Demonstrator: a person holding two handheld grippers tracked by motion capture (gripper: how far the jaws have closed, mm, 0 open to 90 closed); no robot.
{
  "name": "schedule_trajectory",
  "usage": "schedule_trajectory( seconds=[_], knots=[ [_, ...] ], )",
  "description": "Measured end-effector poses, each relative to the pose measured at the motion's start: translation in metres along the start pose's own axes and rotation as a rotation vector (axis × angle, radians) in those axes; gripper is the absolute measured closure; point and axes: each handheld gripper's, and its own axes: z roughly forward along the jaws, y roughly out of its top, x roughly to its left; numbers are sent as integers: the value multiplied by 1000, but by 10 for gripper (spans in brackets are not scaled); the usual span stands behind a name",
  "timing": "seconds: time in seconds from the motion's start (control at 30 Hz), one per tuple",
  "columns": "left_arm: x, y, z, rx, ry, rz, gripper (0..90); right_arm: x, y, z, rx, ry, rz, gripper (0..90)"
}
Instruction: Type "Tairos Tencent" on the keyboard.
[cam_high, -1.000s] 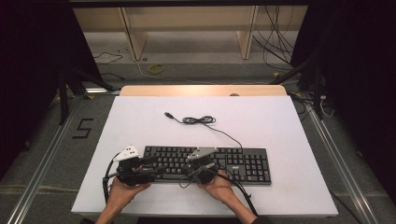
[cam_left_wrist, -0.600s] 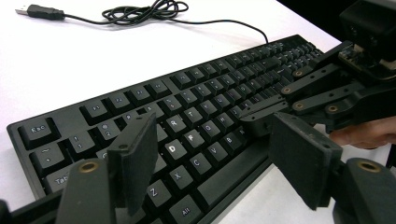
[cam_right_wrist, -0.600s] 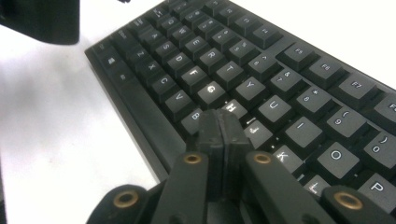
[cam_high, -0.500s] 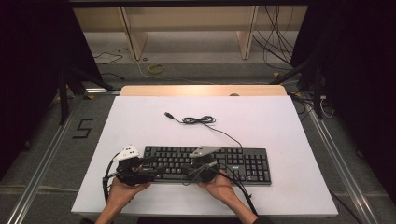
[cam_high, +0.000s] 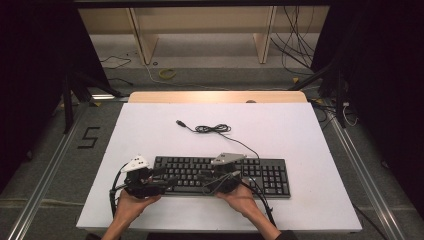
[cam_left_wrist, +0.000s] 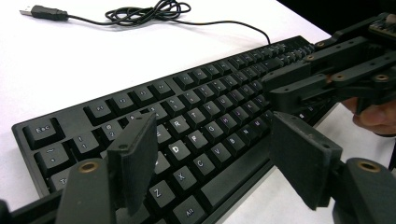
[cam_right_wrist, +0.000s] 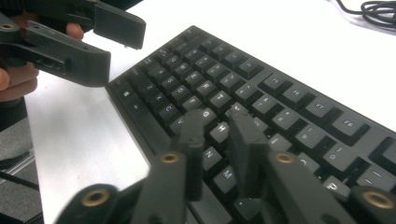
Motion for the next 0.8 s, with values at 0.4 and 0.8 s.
schedule_trajectory(
  seconds=[0.4, 0.8],
  knots=[
    [3, 2, 2, 2, -1, -9, 327, -10, -5, -25, -42, -19, 10, 523],
    [5, 6, 13, 24, -1, -5, 349, -14, -14, -38, -65, -35, 19, 446]
  ],
)
